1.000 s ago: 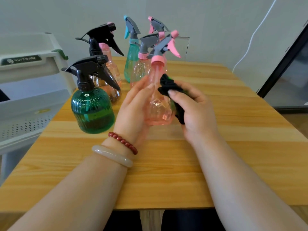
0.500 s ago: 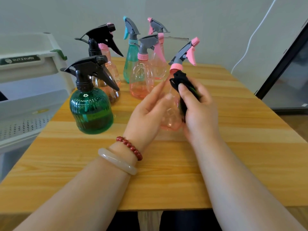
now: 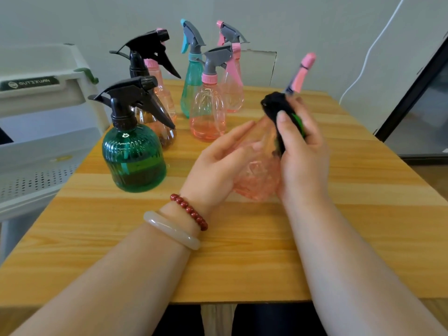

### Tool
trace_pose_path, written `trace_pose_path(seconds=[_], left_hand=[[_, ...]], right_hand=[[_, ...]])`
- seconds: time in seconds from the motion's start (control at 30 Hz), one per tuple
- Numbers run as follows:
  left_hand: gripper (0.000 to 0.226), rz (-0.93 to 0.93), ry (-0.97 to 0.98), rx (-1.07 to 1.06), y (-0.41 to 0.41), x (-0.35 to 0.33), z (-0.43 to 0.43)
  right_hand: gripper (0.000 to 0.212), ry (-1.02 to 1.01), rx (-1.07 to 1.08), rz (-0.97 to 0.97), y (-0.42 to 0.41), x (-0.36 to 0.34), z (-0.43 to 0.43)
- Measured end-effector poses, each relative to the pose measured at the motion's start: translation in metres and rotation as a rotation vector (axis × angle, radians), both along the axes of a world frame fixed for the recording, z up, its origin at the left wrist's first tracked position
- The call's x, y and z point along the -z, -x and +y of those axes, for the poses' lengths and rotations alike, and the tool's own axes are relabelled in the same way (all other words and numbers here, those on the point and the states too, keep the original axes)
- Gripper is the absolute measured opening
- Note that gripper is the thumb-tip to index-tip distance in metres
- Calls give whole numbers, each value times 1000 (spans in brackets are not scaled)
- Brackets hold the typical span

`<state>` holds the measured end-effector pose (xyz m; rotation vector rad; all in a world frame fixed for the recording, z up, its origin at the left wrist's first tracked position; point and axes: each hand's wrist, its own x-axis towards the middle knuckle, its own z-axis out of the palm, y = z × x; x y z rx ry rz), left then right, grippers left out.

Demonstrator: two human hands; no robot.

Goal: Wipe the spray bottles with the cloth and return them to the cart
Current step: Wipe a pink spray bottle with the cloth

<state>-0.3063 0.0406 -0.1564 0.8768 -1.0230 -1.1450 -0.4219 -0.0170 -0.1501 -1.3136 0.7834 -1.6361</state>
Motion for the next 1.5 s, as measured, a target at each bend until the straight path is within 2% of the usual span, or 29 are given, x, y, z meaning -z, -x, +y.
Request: trace_pose_path(seconds=[0.07,0.13,0.2,0.3,0.4,0.57,0.67,0.73,0.8,0.83,0.97,1.03,1.13,1.2,1.27,1.3,1.37,1.43,1.5], left_hand=[[52,130,9,-48,-4,-2,-2],[50,180,27,-56,-10,-2,-3],[53,145,13,-48,-13,-3,-1],[49,72,-40,51,-7,-1,2],[47,68,-61,103,-1,-1,3],[54,222,-14,-17,-10,-3,-2],[54,220,-17,-10,-14,-4,-1],[55,183,-48,30,-10,-3,1],[50,157,-56,65,-4,-3,4],[49,160,-46,58,-2,-3,5],[55,270,23,-92,-5,-7,2],[49,249,45,-185,-10,-9,2],[19,71,63,-335,-12,-8,3],[19,-133,73,-430,-11,-7,3],[31,-251,52,-401,-10,-5,2],[45,-271,34,-348,-10,-4,2],[71,-210,30,-258,-10,-4,1],[73,-107,67,-233,-14,-4,0],[61,-27,71,-186,-15,-6,1]], right_hand=[[29,59,-145,61,-6,0,7],[27,96,-252,136,-11,1,12],[26,77,-201,138,-13,1,10],[32,-31,-76,-51,-7,-1,1],[21,-84,-145,-145,-1,-2,-3],[30,48,-335,40,-13,1,10],[27,47,-253,95,-16,1,12],[24,-18,-189,-33,-13,-1,8],[20,-121,-207,-184,-9,-4,5],[21,-135,-236,-201,-8,-5,7],[29,-103,-399,-127,-14,-7,16],[31,-69,-459,-38,-17,-7,18],[30,15,-368,97,-15,-4,19],[30,20,-206,180,-12,-1,17],[31,10,-71,263,-9,0,15],[31,16,-49,292,-8,-1,15],[34,87,-114,314,-9,-1,18],[34,206,-175,359,-11,0,20],[33,286,-146,414,-14,-1,20]])
